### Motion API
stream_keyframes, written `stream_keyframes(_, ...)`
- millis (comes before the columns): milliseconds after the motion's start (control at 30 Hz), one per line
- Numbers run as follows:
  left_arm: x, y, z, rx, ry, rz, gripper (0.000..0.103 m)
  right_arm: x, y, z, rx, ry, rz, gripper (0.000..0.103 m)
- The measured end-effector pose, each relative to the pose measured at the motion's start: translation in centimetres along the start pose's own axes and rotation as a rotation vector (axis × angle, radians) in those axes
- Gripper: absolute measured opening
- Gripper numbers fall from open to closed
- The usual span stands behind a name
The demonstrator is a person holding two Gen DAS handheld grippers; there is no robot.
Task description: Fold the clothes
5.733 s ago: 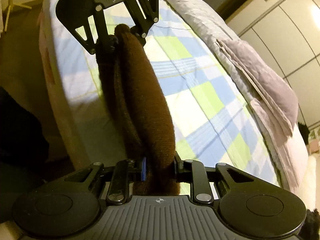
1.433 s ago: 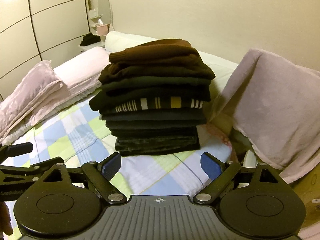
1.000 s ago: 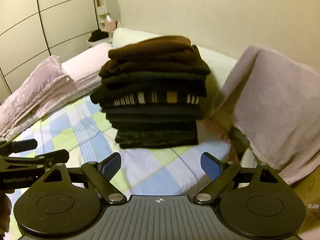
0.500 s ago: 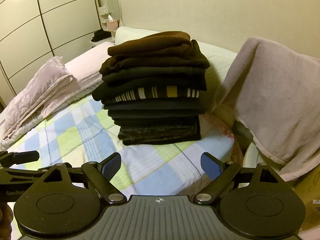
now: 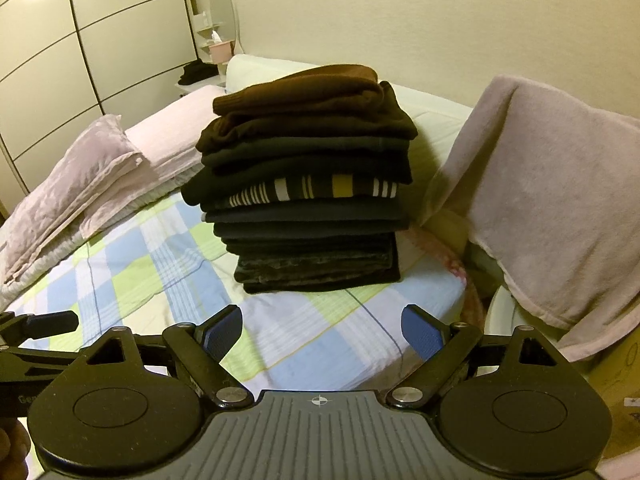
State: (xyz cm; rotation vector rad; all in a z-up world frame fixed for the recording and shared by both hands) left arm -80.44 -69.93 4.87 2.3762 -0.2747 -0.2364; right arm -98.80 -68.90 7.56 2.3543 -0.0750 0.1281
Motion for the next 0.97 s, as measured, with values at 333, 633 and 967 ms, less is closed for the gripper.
stream_keyframes(333, 0.1, 0.3, 0.1, -0.012, 0.005, 0.006, 0.093, 0.0, 0.4, -0.1, -0.011, 0.001, 0.004, 0.089)
stream_keyframes(633, 0.1, 0.9, 0.2, -0.031, 0.021, 0.004, 0.093, 0.2, 0.9, -0.3, -0.027, 0.017, 0.010, 0.089)
stream_keyframes(967, 0.3, 1.5, 0.3, -0.064, 0.038, -0.016, 0.093, -0.2, 1.3, 0.0, -0.030, 0.014, 0.010, 0.089)
Point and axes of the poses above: each gripper's, at about its wrist camera, not at the fingertips, and z roughly the way its jaws point, x to its left, y to its top, the point moved 8 cm from there along z, roughly the way its jaws point, and after that the axes turned 1 degree about -y, right-handed, at the moved point
